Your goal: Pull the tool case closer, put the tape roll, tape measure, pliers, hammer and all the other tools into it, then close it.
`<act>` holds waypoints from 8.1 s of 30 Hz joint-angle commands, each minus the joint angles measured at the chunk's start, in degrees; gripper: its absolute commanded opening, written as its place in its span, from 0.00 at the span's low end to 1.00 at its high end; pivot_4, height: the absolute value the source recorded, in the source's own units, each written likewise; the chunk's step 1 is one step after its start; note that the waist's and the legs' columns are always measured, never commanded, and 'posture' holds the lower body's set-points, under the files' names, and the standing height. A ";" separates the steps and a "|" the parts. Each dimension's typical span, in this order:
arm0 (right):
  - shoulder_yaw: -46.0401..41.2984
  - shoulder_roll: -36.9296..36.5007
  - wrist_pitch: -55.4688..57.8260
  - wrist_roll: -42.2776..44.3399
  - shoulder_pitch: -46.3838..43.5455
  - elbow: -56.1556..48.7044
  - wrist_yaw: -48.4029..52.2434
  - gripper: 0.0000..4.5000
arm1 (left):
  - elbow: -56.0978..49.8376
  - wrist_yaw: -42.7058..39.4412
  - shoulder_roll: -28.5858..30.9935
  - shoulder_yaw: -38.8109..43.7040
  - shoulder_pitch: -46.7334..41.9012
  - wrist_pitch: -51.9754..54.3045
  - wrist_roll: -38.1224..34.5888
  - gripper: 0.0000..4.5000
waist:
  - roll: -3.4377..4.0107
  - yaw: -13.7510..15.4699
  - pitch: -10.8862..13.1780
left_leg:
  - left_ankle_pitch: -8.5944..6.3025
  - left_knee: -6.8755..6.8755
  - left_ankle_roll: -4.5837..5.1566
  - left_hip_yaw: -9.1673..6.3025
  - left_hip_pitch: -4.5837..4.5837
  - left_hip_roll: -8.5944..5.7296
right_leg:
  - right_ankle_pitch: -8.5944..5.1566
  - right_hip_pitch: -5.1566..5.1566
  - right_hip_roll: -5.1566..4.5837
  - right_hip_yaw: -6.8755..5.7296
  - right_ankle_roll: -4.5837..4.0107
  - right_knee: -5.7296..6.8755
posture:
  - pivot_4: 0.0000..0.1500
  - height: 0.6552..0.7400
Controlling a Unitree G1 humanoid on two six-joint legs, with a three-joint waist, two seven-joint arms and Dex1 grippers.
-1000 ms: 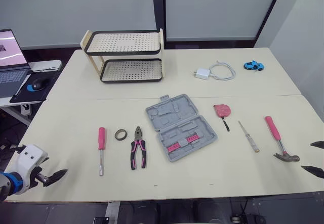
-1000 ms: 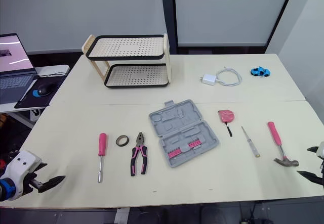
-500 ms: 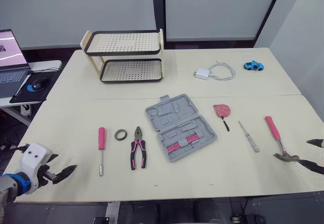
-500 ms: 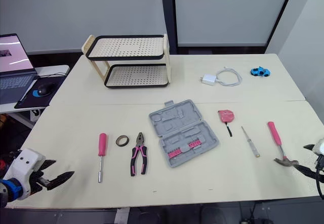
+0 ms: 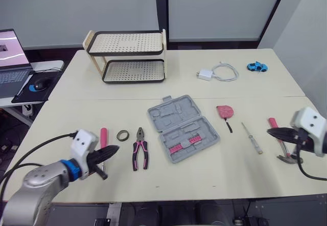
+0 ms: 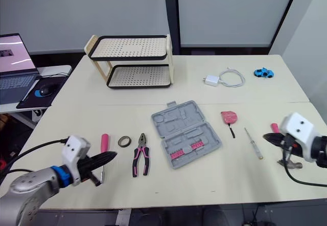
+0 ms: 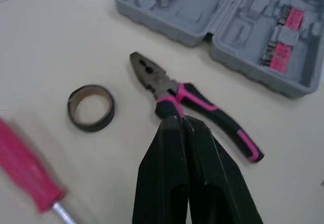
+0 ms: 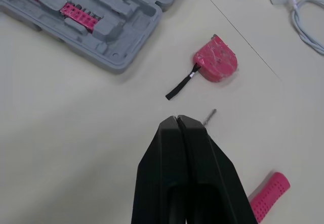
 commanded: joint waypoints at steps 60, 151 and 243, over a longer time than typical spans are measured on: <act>36.42 40.70 -26.39 -28.86 -58.39 79.17 -10.97 0.00 | 31.33 1.38 -12.96 -26.39 -31.02 -7.46 19.94 0.01 | 0.01 -1.96 -0.04 | 0.21 0.93 -0.35 -0.07 -0.95 -0.12 | 0.10 -1.17 0.01 0.03 -0.04 0.92 | 1.00 1.00; 18.51 26.81 27.27 -10.43 -5.81 -13.74 -15.33 0.00 | 22.41 -21.51 -4.69 -36.42 -28.97 -13.98 25.45 0.01 | 0.07 -0.15 -0.07 | 0.06 0.94 -0.08 -0.17 -0.98 -0.17 | 0.09 -1.07 0.04 0.02 -0.02 0.90 | 1.00 1.00; 32.15 21.74 19.37 -11.22 -5.50 -3.30 -15.77 0.00 | 21.64 -21.44 -5.14 -38.03 -28.15 -13.99 26.36 0.01 | 0.04 -0.16 -0.10 | 0.07 0.96 -0.07 -0.20 -0.94 -0.13 | 0.09 -1.02 0.09 -0.01 -0.02 0.90 | 1.00 1.00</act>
